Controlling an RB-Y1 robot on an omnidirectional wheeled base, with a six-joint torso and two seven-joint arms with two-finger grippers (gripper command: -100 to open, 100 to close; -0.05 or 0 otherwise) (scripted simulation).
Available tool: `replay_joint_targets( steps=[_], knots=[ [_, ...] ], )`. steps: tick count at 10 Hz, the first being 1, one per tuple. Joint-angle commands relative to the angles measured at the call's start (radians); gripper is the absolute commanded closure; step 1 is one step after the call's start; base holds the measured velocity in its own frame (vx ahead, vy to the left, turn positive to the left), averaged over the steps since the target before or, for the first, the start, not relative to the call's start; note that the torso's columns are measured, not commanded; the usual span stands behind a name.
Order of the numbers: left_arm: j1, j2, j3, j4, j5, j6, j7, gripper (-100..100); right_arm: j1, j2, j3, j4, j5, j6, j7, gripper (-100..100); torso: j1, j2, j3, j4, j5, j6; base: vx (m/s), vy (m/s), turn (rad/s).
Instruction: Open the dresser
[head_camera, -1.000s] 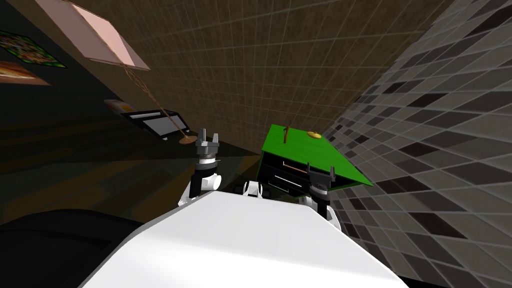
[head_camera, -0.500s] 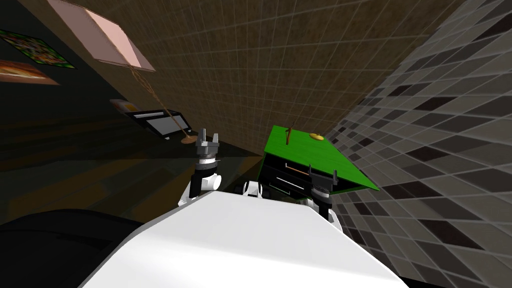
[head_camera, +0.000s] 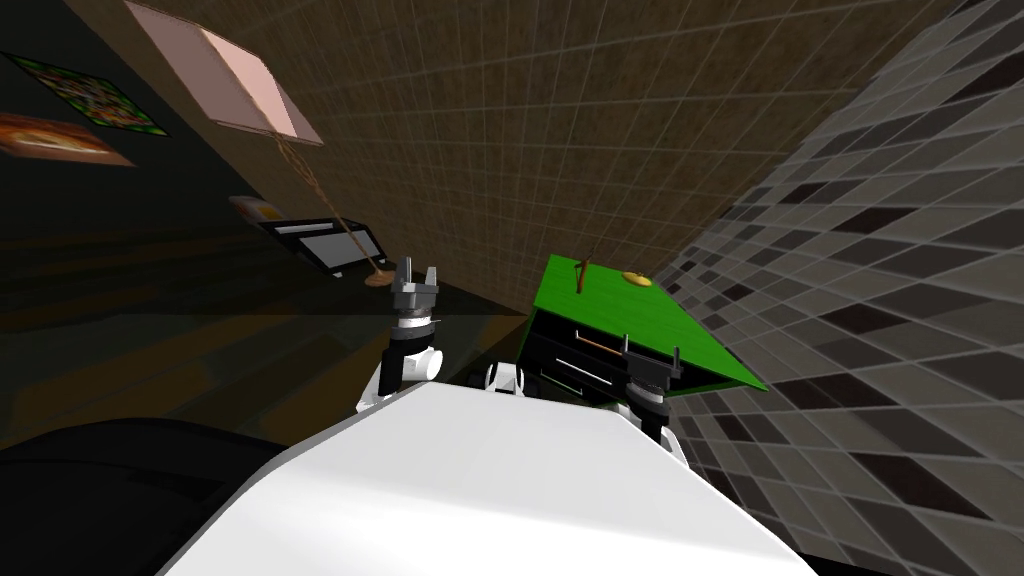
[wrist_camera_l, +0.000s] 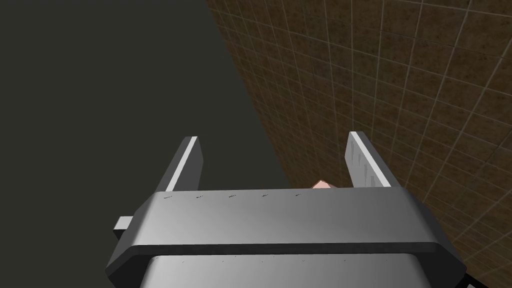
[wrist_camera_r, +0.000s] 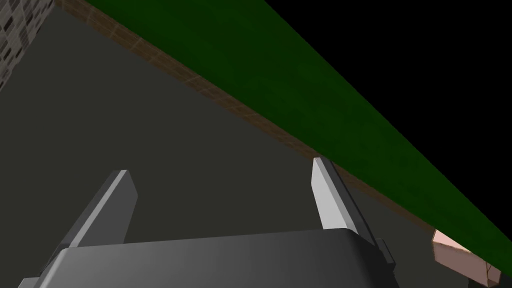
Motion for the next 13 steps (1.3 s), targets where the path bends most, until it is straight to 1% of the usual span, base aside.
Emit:
replay_joint_targets(
  steps=[1,2,3,4,5,6,7,8,9,10,11,12,13],
  knots=[
    [0.000,0.000,0.000,0.000,0.000,0.000,0.000,0,0.004,0.003,-0.007,0.051,0.009,-0.002,0.076,-100,-0.003,-0.002,-0.001,-0.002,-0.002,0.001,0.011,0.022,-0.018],
    [0.000,0.000,0.000,0.000,0.000,0.000,0.000,0,0.005,0.007,-0.033,0.081,0.016,-0.027,0.103,-100,-0.005,-0.003,-0.001,-0.002,-0.003,0.001,0.022,0.038,0.096],
    [0.000,0.000,0.000,0.000,0.000,0.000,0.000,0,0.005,0.007,-0.033,0.100,0.016,-0.027,0.129,-100,-0.007,-0.005,-0.002,-0.003,-0.004,0.001,0.030,0.024,0.081],
    [0.000,0.000,0.000,0.000,0.000,0.000,0.000,0,0.005,0.007,-0.033,0.100,0.016,-0.027,0.157,-100,-0.010,-0.005,-0.002,-0.004,-0.006,0.002,0.017,0.014,0.005],
    [0.000,0.000,0.000,0.000,0.000,0.000,0.000,0,0.007,0.012,-0.059,0.136,0.023,-0.051,0.186,-100,-0.012,-0.003,-0.001,-0.003,-0.006,0.004,0.023,0.035,0.079],
    [0.000,0.000,0.000,0.000,0.000,0.000,0.000,0,0.007,0.012,-0.059,0.147,0.023,-0.051,0.216,-100,-0.014,-0.004,-0.002,-0.002,-0.006,0.002,0.028,0.029,0.077],
    [0.000,0.000,0.000,0.000,0.000,0.000,0.000,0,0.007,0.012,-0.059,0.147,0.023,-0.051,0.234,-100,-0.016,-0.004,-0.001,-0.003,-0.008,0.005,0.022,0.015,0.016],
    [0.000,0.000,0.000,0.000,0.000,0.000,0.000,0,0.009,0.017,-0.084,0.180,0.029,-0.074,0.267,-100,-0.017,-0.001,0.000,-0.002,-0.008,0.006,0.033,0.029,0.094],
    [0.000,0.000,0.000,0.000,0.000,0.000,0.000,0,0.009,0.017,-0.084,0.193,0.029,-0.074,0.292,-100,-0.018,-0.001,0.001,-0.002,-0.009,0.006,0.030,0.021,0.059],
    [0.000,0.000,0.000,0.000,0.000,0.000,0.000,0,0.009,0.017,-0.084,0.193,0.029,-0.074,0.308,-100,-0.020,0.000,0.002,-0.002,-0.010,0.007,0.018,0.008,0.006],
    [0.000,0.000,0.000,0.000,0.000,0.000,0.000,0,0.012,0.023,-0.109,0.222,0.036,-0.096,0.344,-100,-0.020,0.002,0.003,-0.001,-0.010,0.008,0.026,0.020,0.086],
    [0.000,0.000,0.000,0.000,0.000,0.000,0.000,0,0.012,0.023,-0.109,0.236,0.036,-0.096,0.369,-100,-0.021,0.001,0.003,-0.001,-0.011,0.007,0.028,0.012,0.064],
    [0.000,0.000,0.000,0.000,0.000,0.000,0.000,0,0.012,0.023,-0.109,0.236,0.036,-0.096,0.378,-100,-0.022,0.001,0.003,-0.002,-0.013,0.008,0.014,0.003,0.007]
  ],
)
